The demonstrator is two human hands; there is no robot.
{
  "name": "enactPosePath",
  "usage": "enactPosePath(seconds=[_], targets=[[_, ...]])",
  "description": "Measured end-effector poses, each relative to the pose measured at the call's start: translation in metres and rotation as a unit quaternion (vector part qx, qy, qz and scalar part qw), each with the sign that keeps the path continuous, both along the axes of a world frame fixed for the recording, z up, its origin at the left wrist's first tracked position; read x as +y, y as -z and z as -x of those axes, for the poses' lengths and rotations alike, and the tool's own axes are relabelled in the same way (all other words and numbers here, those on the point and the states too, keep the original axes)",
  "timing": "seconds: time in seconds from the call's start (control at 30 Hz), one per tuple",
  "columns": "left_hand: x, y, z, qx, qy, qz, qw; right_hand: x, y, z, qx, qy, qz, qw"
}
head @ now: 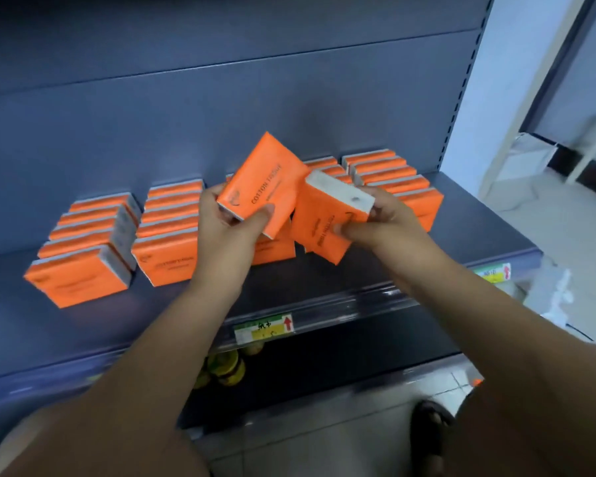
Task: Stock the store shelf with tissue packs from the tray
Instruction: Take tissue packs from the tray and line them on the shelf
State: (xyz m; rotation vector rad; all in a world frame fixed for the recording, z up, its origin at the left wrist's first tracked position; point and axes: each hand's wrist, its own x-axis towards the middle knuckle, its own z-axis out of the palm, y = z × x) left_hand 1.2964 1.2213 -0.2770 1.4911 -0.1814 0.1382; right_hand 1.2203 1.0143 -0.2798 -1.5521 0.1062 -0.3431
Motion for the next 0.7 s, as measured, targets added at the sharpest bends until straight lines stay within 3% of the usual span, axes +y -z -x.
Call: enactPosePath(seconds=[0.17, 0.27, 0.43, 0.7], targets=[[-0.021, -0.002, 0.006, 0.003, 0.001, -0.047, 0.999, -0.029, -0.017, 0.008, -0.013, 0.054, -0.056, 0.997], [-0.025, 0.002, 0.01, -0.002, 0.015, -0.082, 0.997, -0.046, -0.022, 0.018, -0.018, 0.096, -0.023, 0.995], [-0.034, 0.008, 0.015, -0.015, 0.03, -0.137, 0.99, -0.078, -0.031, 0.031, -0.014, 0.119, 0.109, 0.987], [-0.032, 0.017, 0.02, -0.002, 0.069, -0.178, 0.982, -0.123, -0.016, 0.03, 0.062, 0.117, 0.408, 0.904]])
